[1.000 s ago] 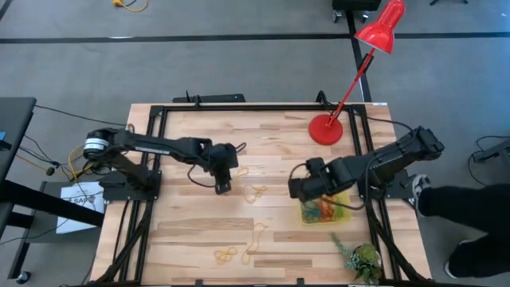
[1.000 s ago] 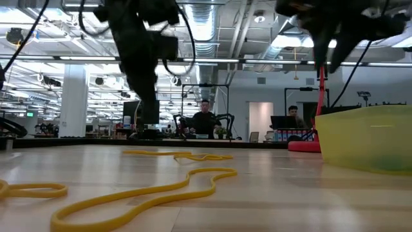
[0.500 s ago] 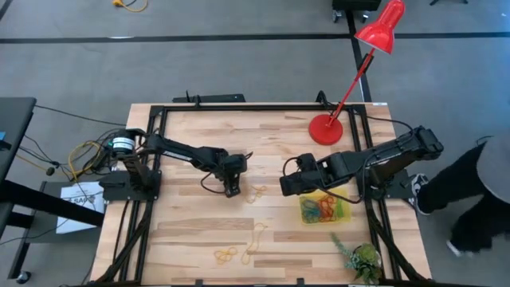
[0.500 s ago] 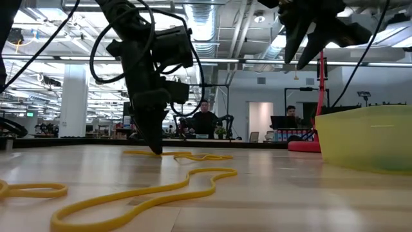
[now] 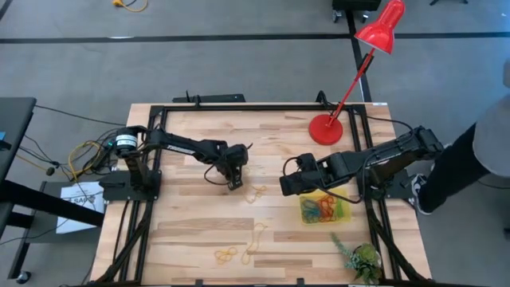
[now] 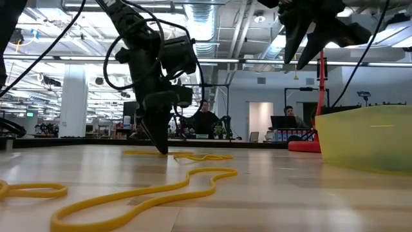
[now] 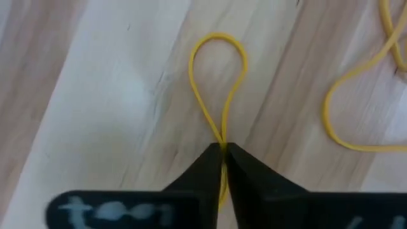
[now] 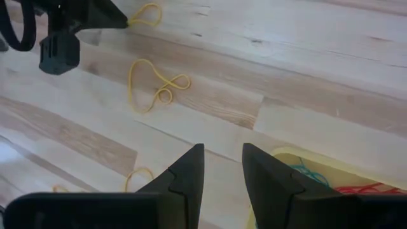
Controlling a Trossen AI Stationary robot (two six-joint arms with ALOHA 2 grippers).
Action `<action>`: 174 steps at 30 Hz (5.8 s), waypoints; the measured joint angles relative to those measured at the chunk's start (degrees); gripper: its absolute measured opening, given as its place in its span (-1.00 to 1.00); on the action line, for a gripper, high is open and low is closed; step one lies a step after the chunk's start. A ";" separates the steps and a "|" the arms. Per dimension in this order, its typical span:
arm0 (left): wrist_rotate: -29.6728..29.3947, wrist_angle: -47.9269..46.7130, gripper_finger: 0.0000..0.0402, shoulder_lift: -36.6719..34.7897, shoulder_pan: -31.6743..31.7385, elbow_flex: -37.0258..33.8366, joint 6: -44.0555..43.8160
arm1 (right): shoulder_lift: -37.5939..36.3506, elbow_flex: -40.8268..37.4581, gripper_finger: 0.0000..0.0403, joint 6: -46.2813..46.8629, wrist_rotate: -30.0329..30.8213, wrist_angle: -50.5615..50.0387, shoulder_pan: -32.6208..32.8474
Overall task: Pick and place items into bin
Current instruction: Put the yellow rubber band into the yellow bin
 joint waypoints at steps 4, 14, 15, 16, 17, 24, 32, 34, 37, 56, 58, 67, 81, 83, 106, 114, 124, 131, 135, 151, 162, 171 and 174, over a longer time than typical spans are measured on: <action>-0.07 -0.73 -0.97 -3.75 -0.04 0.14 0.01 | 0.00 0.00 -0.49 -0.06 1.31 0.12 0.00; 9.16 -1.07 -1.00 -19.69 3.12 6.76 -1.63 | 0.00 -0.02 -0.49 -12.71 10.88 14.30 -0.79; 9.95 -0.35 -1.00 -21.09 3.16 7.81 -2.15 | 0.00 -0.02 -0.49 -14.59 11.66 16.55 -1.26; 10.64 0.05 -1.00 -22.41 3.16 8.55 -2.71 | 0.00 -0.02 -0.49 -16.52 12.27 19.05 -1.87; 11.08 -0.10 -1.00 -23.25 3.16 9.12 -3.24 | 0.00 -0.02 -0.49 -18.60 12.82 21.85 -2.53; 13.73 1.90 -1.00 -26.41 2.41 14.55 -4.16 | 0.00 -0.02 -0.49 -33.59 11.68 41.15 -7.60; 13.56 1.25 -1.00 -26.59 1.61 16.79 -4.08 | 0.00 -0.02 -0.49 -38.97 8.29 50.05 -11.13; 13.42 1.27 -1.00 -26.56 1.56 16.79 -4.04 | 0.00 -0.02 -0.49 -38.95 8.13 49.88 -11.30; 13.30 1.29 -1.00 -26.56 1.56 16.79 -3.85 | 0.00 -0.02 -0.49 -38.95 7.18 49.86 -11.23; 6.18 -1.78 -1.00 -26.58 1.56 16.81 -3.62 | 0.00 -0.02 -0.49 -38.90 6.96 48.70 -10.60; 6.14 -1.84 -1.00 -26.58 1.56 16.81 -3.62 | 0.00 -0.01 -0.49 -38.89 6.96 48.39 -10.60; 6.42 -1.26 -1.00 -26.60 1.56 16.83 -3.62 | 0.00 -0.02 -0.49 -36.39 6.97 41.33 -10.84; 9.48 0.75 -1.00 -26.62 1.54 16.85 -3.60 | 0.00 -0.02 -0.49 -36.48 7.11 44.61 -13.18; 9.47 0.54 -1.00 -26.62 1.54 16.85 -3.62 | 0.00 -0.02 -0.49 -36.91 7.00 45.72 -13.18; 4.91 -1.63 -1.00 -26.62 1.69 16.85 -3.31 | 0.00 -0.01 -0.49 -36.96 5.46 45.66 -13.00; 4.69 -0.13 -1.00 -26.62 1.74 16.85 -3.20 | 0.00 -0.02 -0.53 -36.96 5.47 45.61 -13.00; 4.93 -0.88 -1.00 -26.62 1.74 16.85 -2.00 | 0.04 -0.02 -0.96 -39.26 5.47 44.87 -13.00; 4.60 -0.83 -0.95 -26.62 1.71 16.85 -0.29 | 0.04 -0.02 -0.98 -38.56 5.47 42.12 -13.00; 4.58 -0.85 -0.80 -26.62 1.71 16.85 0.48 | 0.20 -0.02 -0.97 -38.51 5.49 41.33 -13.00; 0.59 -2.90 -0.50 -26.62 1.71 16.85 0.94 | -8.14 0.00 -0.99 -10.79 1.23 -4.94 -4.00; -3.18 -3.45 -0.50 -26.62 1.74 16.85 1.26 | -9.77 -1.98 -1.00 15.86 -6.78 -22.07 12.84; -3.20 -3.43 -0.50 -26.62 1.71 16.85 1.32 | -0.90 -5.90 -1.00 19.54 -7.73 -15.36 14.38; -3.20 -3.46 -0.50 -26.62 1.71 16.85 1.32 | 2.19 -6.01 -0.99 16.42 -7.78 -10.67 12.98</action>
